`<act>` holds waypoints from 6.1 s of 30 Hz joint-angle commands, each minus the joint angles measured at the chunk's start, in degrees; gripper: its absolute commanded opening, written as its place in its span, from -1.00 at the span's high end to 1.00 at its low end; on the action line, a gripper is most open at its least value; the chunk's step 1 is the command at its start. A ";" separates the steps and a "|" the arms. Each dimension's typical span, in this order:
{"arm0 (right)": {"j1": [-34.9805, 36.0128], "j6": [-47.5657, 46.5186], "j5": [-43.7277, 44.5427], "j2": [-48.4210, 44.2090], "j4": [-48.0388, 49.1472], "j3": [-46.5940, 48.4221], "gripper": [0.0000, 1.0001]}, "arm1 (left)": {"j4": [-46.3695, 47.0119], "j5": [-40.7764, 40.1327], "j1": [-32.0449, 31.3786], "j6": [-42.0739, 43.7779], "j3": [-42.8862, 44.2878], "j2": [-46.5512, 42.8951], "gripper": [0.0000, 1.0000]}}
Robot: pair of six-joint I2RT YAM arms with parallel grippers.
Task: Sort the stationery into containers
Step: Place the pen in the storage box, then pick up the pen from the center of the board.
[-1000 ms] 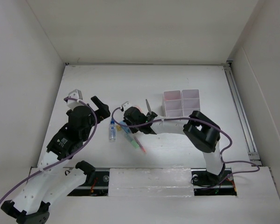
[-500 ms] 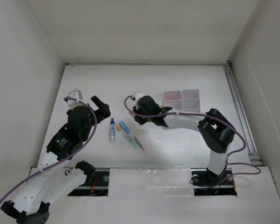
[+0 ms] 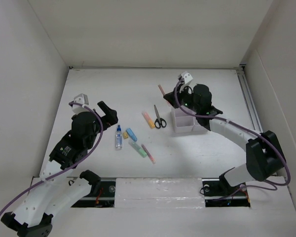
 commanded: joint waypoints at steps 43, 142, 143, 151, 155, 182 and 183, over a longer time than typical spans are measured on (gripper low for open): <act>-20.90 -29.39 -36.42 12.87 -9.88 12.27 1.00 | 9.74 18.25 -0.07 9.68 -1.40 0.54 -1.00; 34.73 14.11 32.93 15.94 -31.32 8.76 0.06 | 2.36 2.44 -0.07 1.77 0.09 2.57 -1.00; 34.73 14.11 32.93 15.95 -31.32 9.28 0.06 | 2.36 2.44 -0.07 1.77 0.09 2.57 -1.00; 34.73 13.50 32.41 18.23 -31.32 10.52 0.06 | 2.36 2.44 -0.07 2.29 0.09 2.57 -1.00; 34.73 13.50 32.40 19.37 -31.32 11.04 0.06 | 2.36 2.44 -0.07 2.29 0.09 2.04 -1.00; 35.26 12.80 31.43 22.37 -39.50 11.57 1.00 | 2.36 2.44 -0.07 2.29 0.09 0.46 -1.00; 35.26 12.79 30.82 21.84 -38.97 11.05 1.00 | 2.36 2.44 -0.07 2.29 0.09 0.46 -1.00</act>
